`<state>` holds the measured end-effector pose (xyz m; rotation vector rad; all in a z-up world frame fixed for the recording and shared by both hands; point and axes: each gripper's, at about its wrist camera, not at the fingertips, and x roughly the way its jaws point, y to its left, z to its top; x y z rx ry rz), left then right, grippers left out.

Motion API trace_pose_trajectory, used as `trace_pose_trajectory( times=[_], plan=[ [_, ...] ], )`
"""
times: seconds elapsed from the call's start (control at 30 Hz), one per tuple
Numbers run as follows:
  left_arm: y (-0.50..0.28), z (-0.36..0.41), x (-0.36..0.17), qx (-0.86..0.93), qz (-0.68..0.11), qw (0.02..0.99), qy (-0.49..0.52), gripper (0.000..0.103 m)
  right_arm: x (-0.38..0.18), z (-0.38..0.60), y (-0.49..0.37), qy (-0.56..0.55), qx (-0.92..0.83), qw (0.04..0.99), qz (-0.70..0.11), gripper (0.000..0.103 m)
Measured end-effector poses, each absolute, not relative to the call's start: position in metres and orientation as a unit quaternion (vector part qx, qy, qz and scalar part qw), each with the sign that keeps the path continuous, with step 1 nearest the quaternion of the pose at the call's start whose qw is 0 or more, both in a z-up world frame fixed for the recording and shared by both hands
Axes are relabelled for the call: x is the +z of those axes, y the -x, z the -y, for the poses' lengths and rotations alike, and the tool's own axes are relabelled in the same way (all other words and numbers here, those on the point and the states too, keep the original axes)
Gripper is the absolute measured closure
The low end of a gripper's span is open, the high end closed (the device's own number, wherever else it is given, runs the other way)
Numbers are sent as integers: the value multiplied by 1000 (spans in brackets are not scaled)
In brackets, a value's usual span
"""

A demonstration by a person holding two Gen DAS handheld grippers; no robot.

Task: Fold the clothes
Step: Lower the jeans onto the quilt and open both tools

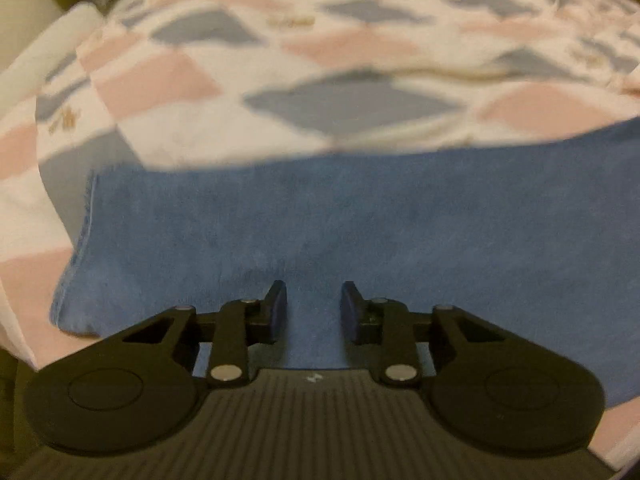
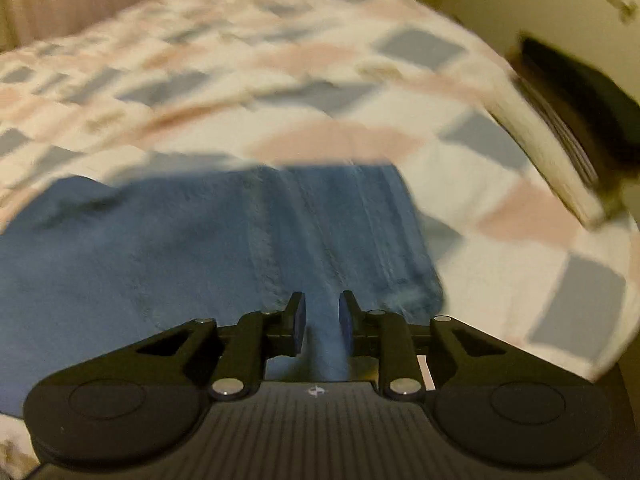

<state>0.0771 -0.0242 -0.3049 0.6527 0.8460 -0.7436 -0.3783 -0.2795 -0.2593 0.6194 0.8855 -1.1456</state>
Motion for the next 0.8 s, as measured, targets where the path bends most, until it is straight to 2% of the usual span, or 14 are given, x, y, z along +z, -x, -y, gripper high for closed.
trace_pose_trajectory(
  times=[0.07, 0.1, 0.17, 0.23, 0.27, 0.33, 0.37, 0.47, 0.6, 0.63, 0.67, 0.8],
  plan=[
    [-64, 28, -301, -372, -390, 783, -310, 70, -264, 273, 366, -280, -493, 720, -401, 68],
    [-62, 28, -307, -371, -392, 779, -320, 66, -273, 270, 360, -284, -487, 713, -415, 67],
    [-63, 25, -326, -352, -404, 770, -345, 66, -292, 269, 359, -291, -491, 693, -440, 69],
    [-75, 15, -333, -335, -413, 778, -334, 56, -298, 268, 364, -296, -501, 679, -447, 69],
    [-85, 11, -330, -316, -418, 786, -328, 56, -296, 268, 367, -296, -507, 675, -446, 68],
    [-105, 4, -321, -272, -427, 800, -321, 68, -287, 271, 372, -294, -518, 668, -446, 68],
    [-113, 0, -313, -257, -432, 805, -316, 68, -281, 272, 374, -298, -523, 665, -441, 67],
    [-112, -1, -280, -256, -437, 807, -305, 68, -261, 269, 372, -315, -528, 669, -417, 59],
    [-73, 14, -240, -302, -436, 785, -320, 53, -244, 247, 352, -336, -516, 672, -411, 47],
    [-60, 18, -233, -314, -440, 777, -323, 45, -242, 240, 345, -345, -512, 669, -413, 45],
    [-47, 23, -226, -326, -444, 768, -326, 41, -242, 232, 339, -357, -508, 666, -413, 41],
    [0, 30, -202, -393, -457, 727, -328, 38, -228, 187, 315, -387, -488, 667, -409, 26]
  ],
)
